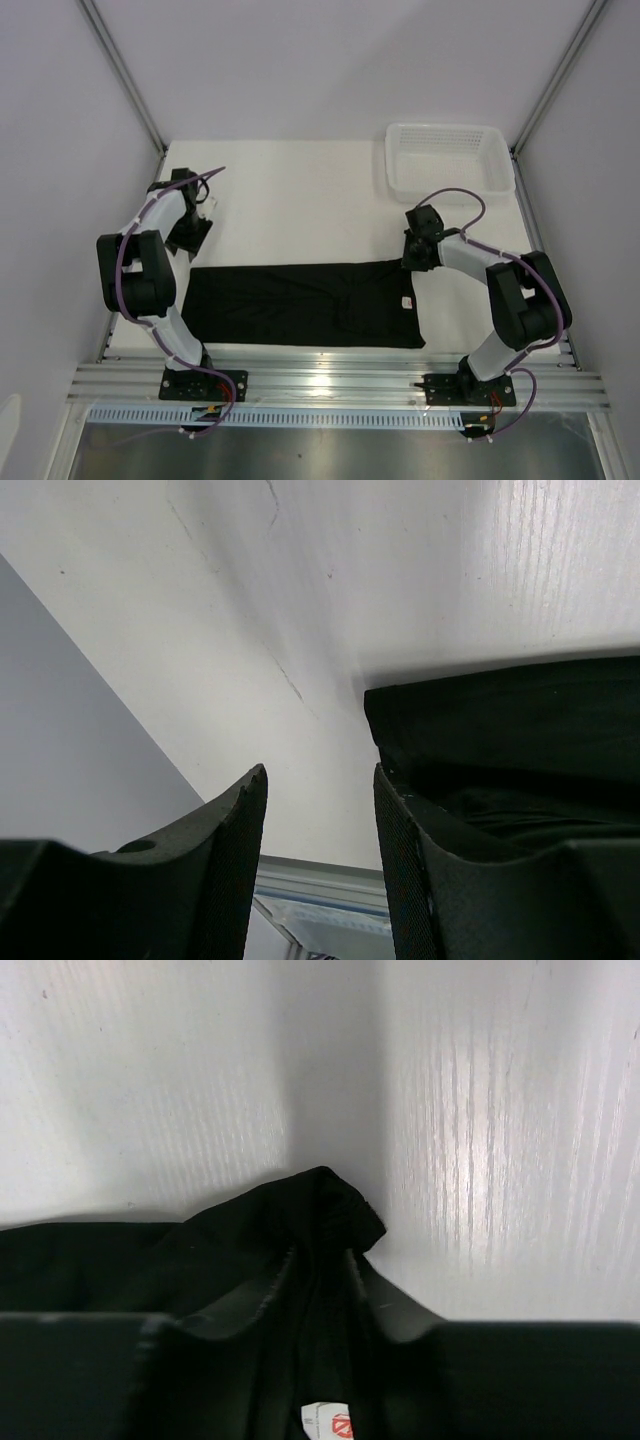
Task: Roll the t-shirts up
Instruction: Fold the tshirt
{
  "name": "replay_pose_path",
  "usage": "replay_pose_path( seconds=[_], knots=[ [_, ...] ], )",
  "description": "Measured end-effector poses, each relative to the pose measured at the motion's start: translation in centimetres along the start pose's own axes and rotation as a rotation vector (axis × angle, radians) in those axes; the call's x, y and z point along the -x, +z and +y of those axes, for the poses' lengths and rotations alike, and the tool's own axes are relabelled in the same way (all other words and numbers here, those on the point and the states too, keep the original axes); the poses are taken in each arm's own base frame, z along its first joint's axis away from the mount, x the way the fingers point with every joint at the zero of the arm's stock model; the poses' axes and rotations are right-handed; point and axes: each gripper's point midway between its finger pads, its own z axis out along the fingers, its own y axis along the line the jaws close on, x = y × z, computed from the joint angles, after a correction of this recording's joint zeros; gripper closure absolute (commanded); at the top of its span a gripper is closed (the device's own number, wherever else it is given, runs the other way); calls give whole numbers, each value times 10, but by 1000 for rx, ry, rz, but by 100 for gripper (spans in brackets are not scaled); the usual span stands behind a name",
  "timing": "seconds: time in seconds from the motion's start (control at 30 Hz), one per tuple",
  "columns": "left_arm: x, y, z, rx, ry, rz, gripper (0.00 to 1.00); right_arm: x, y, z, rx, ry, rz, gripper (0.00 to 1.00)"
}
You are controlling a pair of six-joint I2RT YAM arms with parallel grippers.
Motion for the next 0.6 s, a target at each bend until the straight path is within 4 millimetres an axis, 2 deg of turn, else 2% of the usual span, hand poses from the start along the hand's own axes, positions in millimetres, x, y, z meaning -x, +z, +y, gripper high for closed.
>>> replay_pose_path(
  seconds=[0.13,0.23,0.43,0.6],
  knots=[
    [2,0,1,3,3,-7,50,11,8,4,4,-29,-16,94],
    [3,1,3,7,1,-15,50,21,14,12,14,-61,-30,99],
    [4,1,8,16,-5,-22,50,47,30,40,20,-181,-61,100],
    [8,-3,17,34,-11,-40,50,78,50,76,29,-291,-109,100]
  ],
)
